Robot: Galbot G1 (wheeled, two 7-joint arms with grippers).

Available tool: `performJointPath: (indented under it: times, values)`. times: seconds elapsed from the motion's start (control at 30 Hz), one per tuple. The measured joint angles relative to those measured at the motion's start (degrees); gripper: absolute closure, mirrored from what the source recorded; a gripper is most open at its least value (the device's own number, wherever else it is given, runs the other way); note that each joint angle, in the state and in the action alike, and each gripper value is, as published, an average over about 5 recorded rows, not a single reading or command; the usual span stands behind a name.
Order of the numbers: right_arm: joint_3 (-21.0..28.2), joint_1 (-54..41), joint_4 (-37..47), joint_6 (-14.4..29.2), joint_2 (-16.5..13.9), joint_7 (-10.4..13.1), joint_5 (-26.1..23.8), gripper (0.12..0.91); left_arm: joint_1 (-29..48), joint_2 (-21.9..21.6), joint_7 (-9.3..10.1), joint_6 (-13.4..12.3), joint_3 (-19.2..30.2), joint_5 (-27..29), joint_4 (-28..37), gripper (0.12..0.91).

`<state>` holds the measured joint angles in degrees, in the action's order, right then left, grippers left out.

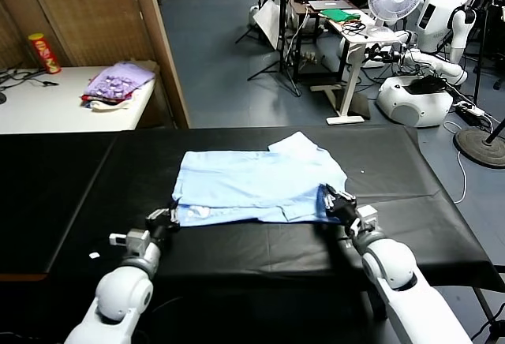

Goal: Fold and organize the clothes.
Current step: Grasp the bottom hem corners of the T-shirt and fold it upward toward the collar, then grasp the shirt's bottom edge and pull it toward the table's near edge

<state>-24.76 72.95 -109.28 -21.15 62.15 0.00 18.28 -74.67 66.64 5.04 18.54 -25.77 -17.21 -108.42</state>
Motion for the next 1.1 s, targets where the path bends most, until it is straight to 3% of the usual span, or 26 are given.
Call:
performJointPath:
  times: [0.1,0.2,0.4,0.5,0.57,0.67,0.8,0.87,1.1]
  values:
    - [-1.9,2.4,-0.22,-0.17,0.29,0.26,1.03,0.233,-1.47,-0.4,-0.12,0.44,-0.55,-0.94,-0.76,0.269]
    - [-3.11,3.67,0.13,-0.08,0.51,0.27,1.59,0.266,-2.6,-0.53,-0.26,1.32,-0.95,-2.49,-1.06,0.237]
    - [-3.62,3.97,1.68,-0.2,1.05,0.2,2.27,0.486,-3.61,-0.45,-0.7,2.82,-1.83,-6.33,-0.76,0.258]
    - [-3.56,4.13,2.26,-0.23,1.37,0.17,2.37,0.66,-3.67,-0.42,-0.95,2.97,-2.32,-7.17,-0.09,0.372]
    - [-3.53,4.47,2.19,-0.27,1.56,0.27,2.57,0.79,-3.63,-0.44,-1.08,3.02,-2.65,-7.76,0.4,0.489]
    - [-3.73,5.33,1.06,-1.2,1.64,1.01,3.69,0.891,-3.6,-0.53,-1.25,3.16,-2.99,-8.86,0.91,0.656]
    - [-4.36,6.95,-1.87,-3.9,1.55,2.83,5.14,0.903,-4.05,-0.99,-1.38,3.57,-3.25,-8.47,0.7,0.847]
    - [-4.67,8.0,-3.68,-5.41,1.53,3.73,5.6,0.903,-4.65,-1.56,-1.26,3.87,-3.52,-7.37,0.12,0.886]
    - [-4.82,12.61,-9.78,-8.64,1.93,5.11,6.04,0.903,-8.73,-5.12,-0.88,4.57,-5.45,-3.19,-3.74,0.902]
